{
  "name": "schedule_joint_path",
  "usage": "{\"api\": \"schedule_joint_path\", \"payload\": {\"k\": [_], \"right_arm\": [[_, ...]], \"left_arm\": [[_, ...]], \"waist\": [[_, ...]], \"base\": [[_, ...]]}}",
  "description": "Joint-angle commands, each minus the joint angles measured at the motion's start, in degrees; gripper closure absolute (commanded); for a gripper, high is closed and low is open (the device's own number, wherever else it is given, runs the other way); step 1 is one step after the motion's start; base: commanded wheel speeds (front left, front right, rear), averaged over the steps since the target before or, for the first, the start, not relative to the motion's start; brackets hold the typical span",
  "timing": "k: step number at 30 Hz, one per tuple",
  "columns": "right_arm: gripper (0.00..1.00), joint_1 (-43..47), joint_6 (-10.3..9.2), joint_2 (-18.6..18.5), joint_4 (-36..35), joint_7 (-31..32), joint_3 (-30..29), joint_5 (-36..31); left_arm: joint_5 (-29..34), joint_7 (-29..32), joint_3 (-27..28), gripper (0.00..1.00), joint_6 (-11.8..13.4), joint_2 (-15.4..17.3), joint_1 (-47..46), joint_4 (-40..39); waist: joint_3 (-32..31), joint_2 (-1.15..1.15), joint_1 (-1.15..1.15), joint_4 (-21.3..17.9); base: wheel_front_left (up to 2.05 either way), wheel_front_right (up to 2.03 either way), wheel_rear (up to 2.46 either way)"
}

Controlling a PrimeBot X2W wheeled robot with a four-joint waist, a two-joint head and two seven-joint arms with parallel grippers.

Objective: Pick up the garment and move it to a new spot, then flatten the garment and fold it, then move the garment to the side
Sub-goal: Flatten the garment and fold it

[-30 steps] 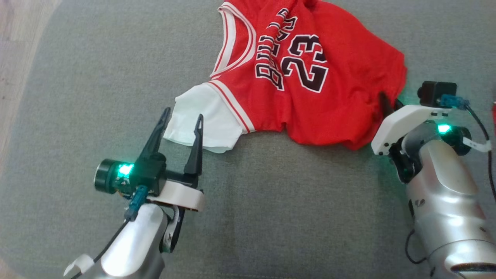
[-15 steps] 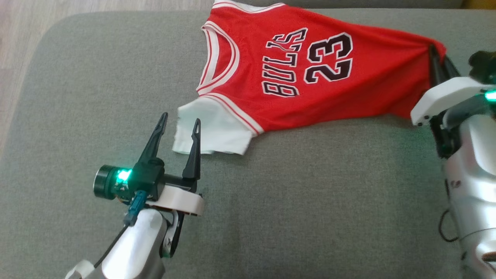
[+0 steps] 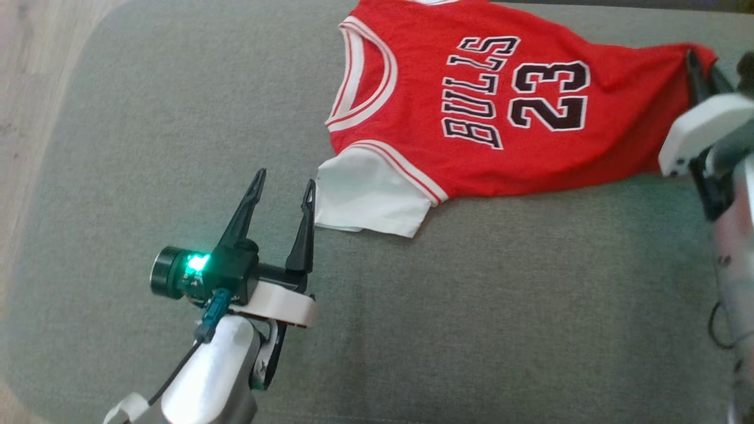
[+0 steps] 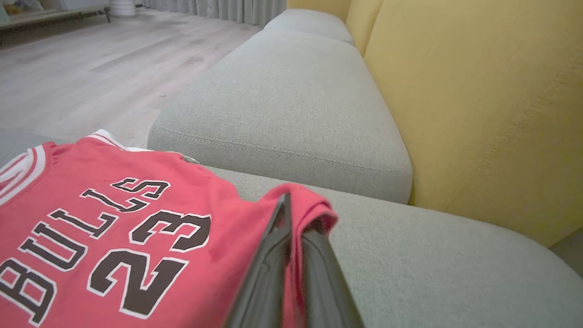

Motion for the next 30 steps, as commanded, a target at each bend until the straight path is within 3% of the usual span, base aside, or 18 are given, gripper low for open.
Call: {"api": "schedule_joint_path", "payload": {"k": [1, 2, 3, 9, 20, 25, 30], "right_arm": [[1.0, -4.44, -0.05, -1.1, -0.14, 0.6, 0.91, -2.62], [0.19, -5.09, -0.05, -1.51, 1.0, 0.9, 0.77, -4.19], [0.0, -5.66, -0.05, -1.71, 2.14, 1.1, 0.26, -5.53], [0.0, -7.02, -0.05, -0.21, 5.66, -1.37, -4.09, -9.73], [0.0, -0.97, -0.05, 8.93, 3.75, -12.31, -10.92, -10.81], [0.0, 6.79, -0.05, 11.7, -3.78, -13.44, -8.97, -5.04], [0.0, 18.89, -0.05, 11.89, -15.54, -13.51, 0.87, 8.36]], "left_arm": [[0.44, -0.46, 2.52, 0.0, -0.36, 0.16, -2.35, -1.83], [0.53, -0.46, 2.57, 0.0, -0.47, 0.05, -2.45, -1.76], [0.61, -0.46, 2.61, 0.0, -0.57, -0.07, -2.52, -1.69], [0.97, -0.46, 3.09, 0.0, -0.71, -0.52, -2.53, -1.3], [1.6, -0.46, 4.72, 0.0, -0.99, 0.69, -0.82, -0.97], [1.66, -0.46, 5.34, 0.0, -0.86, 0.85, 0.67, -1.16], [1.42, -0.46, 6.11, 0.0, -0.77, 0.78, 2.53, -1.37]], "waist": [[0.84, 0.0, 0.0, 1.04], [0.95, 0.0, 0.0, 1.27], [1.01, 0.0, 0.0, 1.46], [0.62, 0.0, 0.0, 1.21], [-2.63, 0.0, 0.0, -5.27], [-4.28, 0.0, 0.0, -8.33], [-5.16, 0.0, 0.0, -10.7]], "base": [[0.0, 0.0, 0.0], [0.0, 0.0, 0.0], [0.0, 0.0, 0.0], [0.0, 0.0, 0.0], [0.0, 0.0, 0.0], [0.0, 0.0, 0.0], [0.0, 0.0, 0.0]]}}
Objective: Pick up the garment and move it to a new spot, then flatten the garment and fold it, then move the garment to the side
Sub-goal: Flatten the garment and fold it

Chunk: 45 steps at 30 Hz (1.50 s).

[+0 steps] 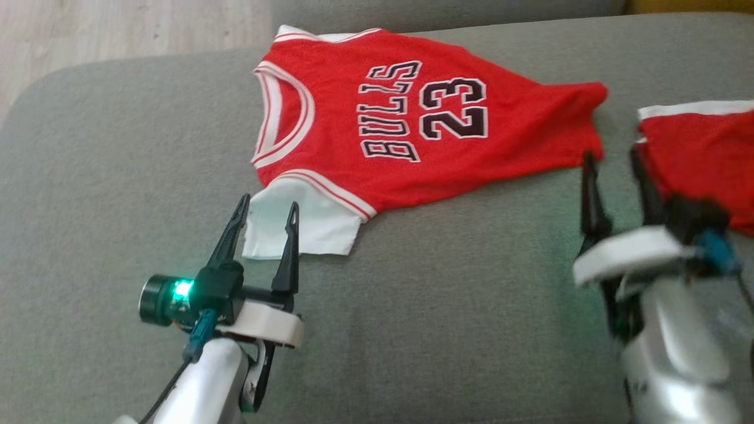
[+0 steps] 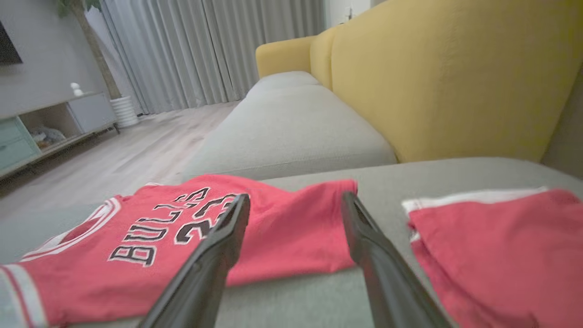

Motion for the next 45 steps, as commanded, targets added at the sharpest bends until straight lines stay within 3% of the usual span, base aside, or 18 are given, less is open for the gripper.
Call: {"api": "schedule_joint_path", "payload": {"k": [1, 5, 11, 18, 27, 36, 37, 38, 39, 45], "right_arm": [[0.0, 1.11, -0.05, 0.59, -3.72, -0.69, 2.37, 1.49], [0.0, 7.62, -0.05, 0.6, -10.81, -0.7, 5.05, 5.04], [0.0, 9.69, -0.05, 0.6, -14.33, -0.7, 5.33, 5.15], [0.0, 10.42, -0.05, 0.6, -15.28, -0.7, 5.4, 6.03], [0.0, 10.02, -0.05, 0.61, -15.17, -0.71, 5.78, 7.05], [0.0, 9.87, -0.05, 0.61, -14.69, -0.71, 5.64, 7.27], [0.0, 9.82, -0.05, 0.61, -14.59, -0.71, 5.7, 7.23], [0.0, 9.75, -0.05, 0.61, -14.47, -0.71, 5.71, 7.17], [0.0, 9.7, -0.05, 0.61, -14.3, -0.71, 5.64, 7.1], [0.0, 9.35, -0.05, 0.61, -11.76, -0.71, 4.47, 5.43]], "left_arm": [[0.39, -0.46, 2.61, 0.0, 0.16, 1.15, -0.98, -1.8], [0.49, -0.46, 3.23, 0.0, 0.09, 1.44, -0.14, -1.92], [0.74, -0.12, 3.18, 0.0, -0.63, 1.91, -1.23, 0.21], [0.89, 3.35, 3.28, 0.0, 0.16, 2.7, -4.16, 7.48], [0.82, 4.56, 5.26, 0.0, 3.79, 4.5, -5.82, 16.36], [-0.57, 8.19, 4.71, 0.0, 2.46, 4.37, -7.31, 21.91], [-0.79, 8.56, 4.63, 0.15, 2.13, 4.32, -7.49, 22.29], [-0.97, 8.69, 4.56, 0.91, 1.82, 4.28, -7.66, 22.53], [-1.15, 8.62, 4.48, 1.0, 1.5, 4.23, -7.77, 22.67], [-2.4, 4.12, 4.6, 1.0, -0.13, 3.65, -7.85, 20.6]], "waist": [[-0.52, 0.0, 0.0, -1.2], [-0.35, 0.0, 0.0, -2.91], [0.88, 0.0, 0.0, -4.68], [2.72, 0.0, 0.0, -5.68], [4.02, 0.0, 0.0, -6.58], [4.52, 0.0, 0.0, -6.4], [4.55, 0.0, 0.0, -6.39], [4.57, 0.0, 0.0, -6.37], [4.56, 0.0, 0.0, -6.32], [3.8, 0.0, 0.0, -5.27]], "base": [[0.0, 0.0, 0.0], [0.0, 0.0, 0.0], [0.0, 0.0, 0.0], [0.0, 0.0, 0.0], [0.0, 0.0, 0.0], [0.0, 0.0, 0.0], [0.0, 0.0, 0.0], [0.0, 0.0, 0.0], [0.0, 0.0, 0.0], [0.0, 0.0, 0.0]]}}
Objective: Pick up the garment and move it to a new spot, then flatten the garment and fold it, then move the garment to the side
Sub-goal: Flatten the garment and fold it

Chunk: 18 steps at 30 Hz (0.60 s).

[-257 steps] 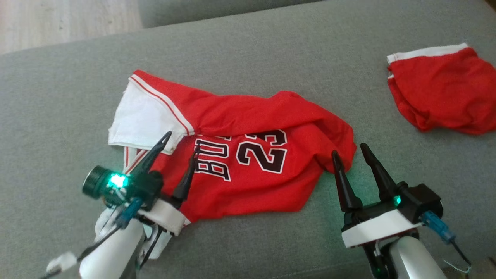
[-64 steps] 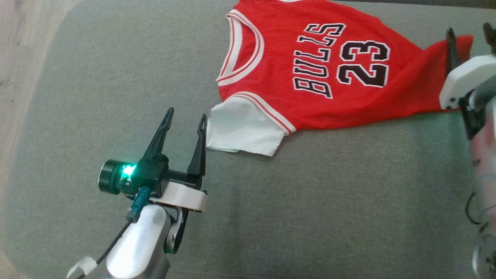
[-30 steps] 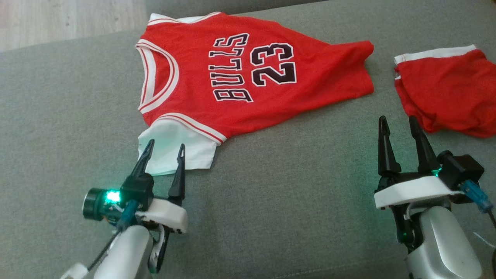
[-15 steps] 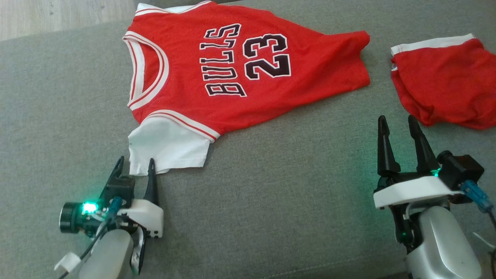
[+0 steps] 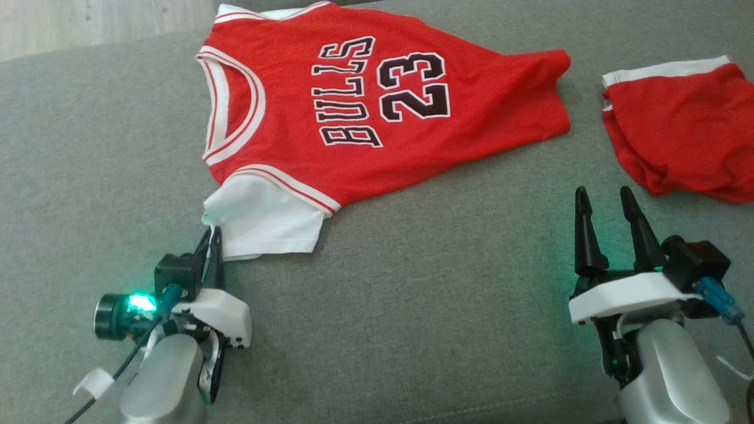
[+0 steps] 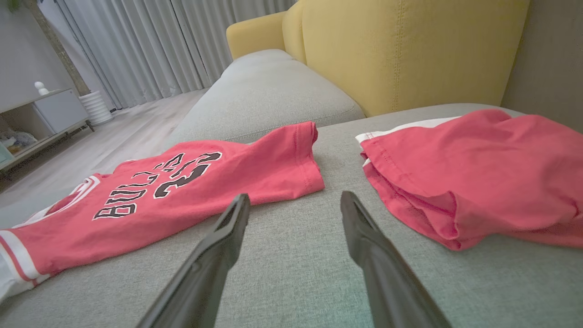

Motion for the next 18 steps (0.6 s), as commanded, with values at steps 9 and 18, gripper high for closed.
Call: {"api": "schedule_joint_path", "payload": {"k": [9, 18], "right_arm": [[0.0, -8.3, -0.05, -0.09, 6.57, 4.12, -5.55, -3.7], [0.0, -15.03, -0.05, -0.09, 17.01, 6.9, -10.52, -6.79]], "left_arm": [[0.81, -5.26, 3.03, 1.0, 0.05, 0.06, -0.46, -15.94], [4.59, -5.31, 5.13, 1.0, 0.11, -1.14, 3.33, -30.44]], "waist": [[-1.11, 0.0, 0.0, 4.45], [-0.48, 0.0, 0.0, 7.76]], "base": [[0.0, 0.0, 0.0], [0.0, 0.0, 0.0]]}}
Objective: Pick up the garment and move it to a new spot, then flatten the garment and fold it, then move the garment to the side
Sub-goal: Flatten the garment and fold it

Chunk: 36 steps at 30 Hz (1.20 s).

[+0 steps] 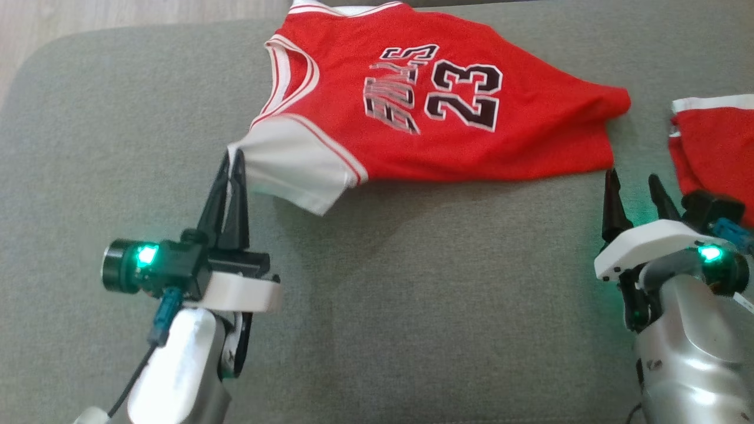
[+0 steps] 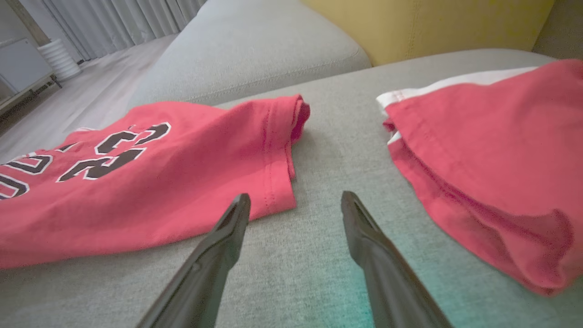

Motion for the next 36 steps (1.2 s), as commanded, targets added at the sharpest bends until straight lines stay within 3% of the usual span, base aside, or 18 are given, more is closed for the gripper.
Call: {"api": "schedule_joint_path", "payload": {"k": [1, 11, 21, 22, 23, 24, 31, 36], "right_arm": [[0.0, -1.77, -0.05, -0.1, -1.06, -0.08, 1.08, -0.27], [0.0, -10.98, -0.05, -0.1, 14.75, -3.12, -1.11, -1.83], [0.0, -16.61, -0.05, -0.1, 24.94, -4.91, -8.98, -11.41], [0.22, -17.0, -0.05, -0.1, 25.53, -5.28, -9.29, -11.87], [0.71, -17.39, -0.05, -0.1, 26.08, -5.73, -9.49, -12.06], [1.0, -17.73, -0.05, -0.1, 26.46, -6.18, -9.65, -12.22], [1.0, -18.56, -0.05, -0.1, 27.1, -7.66, -8.7, -11.64], [1.0, -15.98, -0.05, -0.1, 22.15, -7.71, -5.78, -9.29]], "left_arm": [[0.42, -0.44, 2.48, 1.0, -0.17, 0.51, -1.23, -2.13], [2.4, -0.45, 1.95, 1.0, -2.34, -1.04, -0.87, -2.46], [3.5, -0.45, 1.82, 1.0, -3.65, -2.26, -1.66, -2.27], [3.56, -0.45, 1.86, 1.0, -3.73, -2.36, -1.7, -2.2], [3.61, -0.45, 1.92, 1.0, -3.79, -2.45, -1.69, -2.11], [3.66, -0.45, 2.03, 1.0, -3.84, -2.52, -1.62, -2.0], [3.89, -0.46, 3.24, 1.0, -4.2, -2.3, -0.35, -0.19], [3.81, -0.46, 4.4, 1.0, -4.26, -2.01, 1.11, 1.79]], "waist": [[0.12, 0.0, 0.0, 0.32], [1.0, 0.0, 0.0, 1.41], [2.06, 0.0, 0.0, 2.31], [2.04, 0.0, 0.0, 2.32], [2.0, 0.0, 0.0, 2.3], [1.93, 0.0, 0.0, 2.22], [0.46, 0.0, 0.0, 1.0], [-1.75, 0.0, 0.0, -0.25]], "base": [[0.0, 0.0, 0.0], [0.0, 0.0, 0.0], [0.0, 0.0, 0.0], [0.0, 0.0, 0.0], [0.0, 0.0, 0.0], [0.0, 0.0, 0.0], [0.0, 0.0, 0.0], [0.0, 0.0, 0.0]]}}
